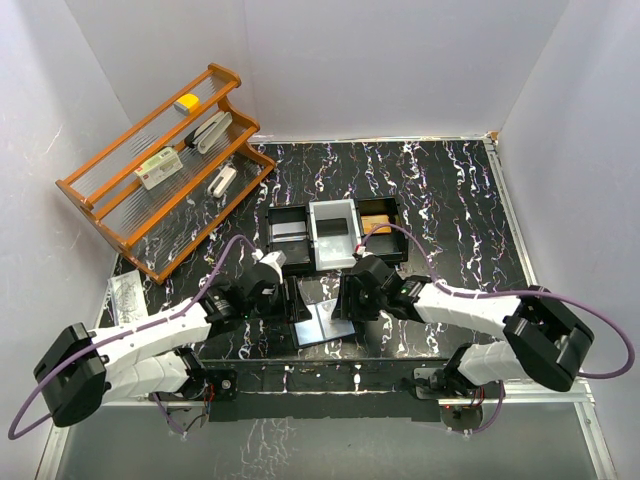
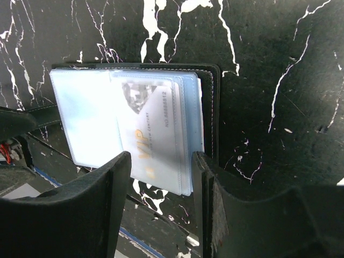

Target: Take the credit cards out of the card holder

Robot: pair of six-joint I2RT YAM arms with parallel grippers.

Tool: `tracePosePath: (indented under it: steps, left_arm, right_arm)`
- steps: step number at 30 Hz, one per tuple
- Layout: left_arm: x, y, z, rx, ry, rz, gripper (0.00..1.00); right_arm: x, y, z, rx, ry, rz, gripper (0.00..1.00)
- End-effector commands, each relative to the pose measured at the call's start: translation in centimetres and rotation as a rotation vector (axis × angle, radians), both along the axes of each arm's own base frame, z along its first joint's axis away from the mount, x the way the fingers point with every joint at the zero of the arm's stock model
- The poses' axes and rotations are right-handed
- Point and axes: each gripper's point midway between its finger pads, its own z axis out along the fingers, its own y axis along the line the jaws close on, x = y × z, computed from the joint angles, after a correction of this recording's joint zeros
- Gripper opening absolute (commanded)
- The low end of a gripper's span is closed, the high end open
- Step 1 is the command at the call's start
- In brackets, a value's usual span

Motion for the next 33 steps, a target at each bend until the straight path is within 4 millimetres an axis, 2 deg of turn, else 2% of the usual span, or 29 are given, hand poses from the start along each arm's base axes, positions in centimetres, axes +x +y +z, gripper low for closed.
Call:
tracePosePath:
  steps: [1, 6, 14, 18, 22, 27, 30, 33]
  left_arm:
    - [0.0, 0.4, -0.5, 0.052, 0.001, 0.011, 0.51]
    - [-0.3, 0.6, -1.4, 0.093, 0.016, 0.006, 0.44]
    - [-1.0, 0.8, -2.4, 0.109, 0.04, -0.005, 0.43]
    - [-1.3, 0.8, -3.1, 0.116, 0.049, -0.009, 0.38]
    - [-1.3, 1.7, -3.5, 0.171, 0.052, 0.01, 0.34]
    - [-1.3, 2.8, -3.2, 0.192, 0.037, 0.03, 0.4]
    - [-1.5, 2.8, -3.4, 0.178, 0.034, 0.025, 0.42]
    - [-1.7, 2.5, -3.9, 0.173, 0.047, 0.014, 0.42]
  right_arm:
    - [1.3, 2.0, 2.0, 0.061, -0.051, 0.02, 0.47]
    - [1.3, 2.3, 2.1, 0.06, -0.046, 0.033, 0.47]
    - [1.1, 2.6, 1.9, 0.059, -0.028, 0.046, 0.44]
    - [1.2, 2.1, 1.4, 0.023, -0.023, 0.03, 0.42]
    - [1.7, 1.4, 2.0, -0.027, -0.055, 0.011, 0.41]
    - [2.6, 0.7, 3.6, -0.056, -0.118, -0.012, 0.44]
    - [2.0, 1.9, 3.9, -0.002, -0.106, 0.048, 0.43]
    - [1.3, 3.0, 3.5, 0.038, -0.064, 0.084, 0.42]
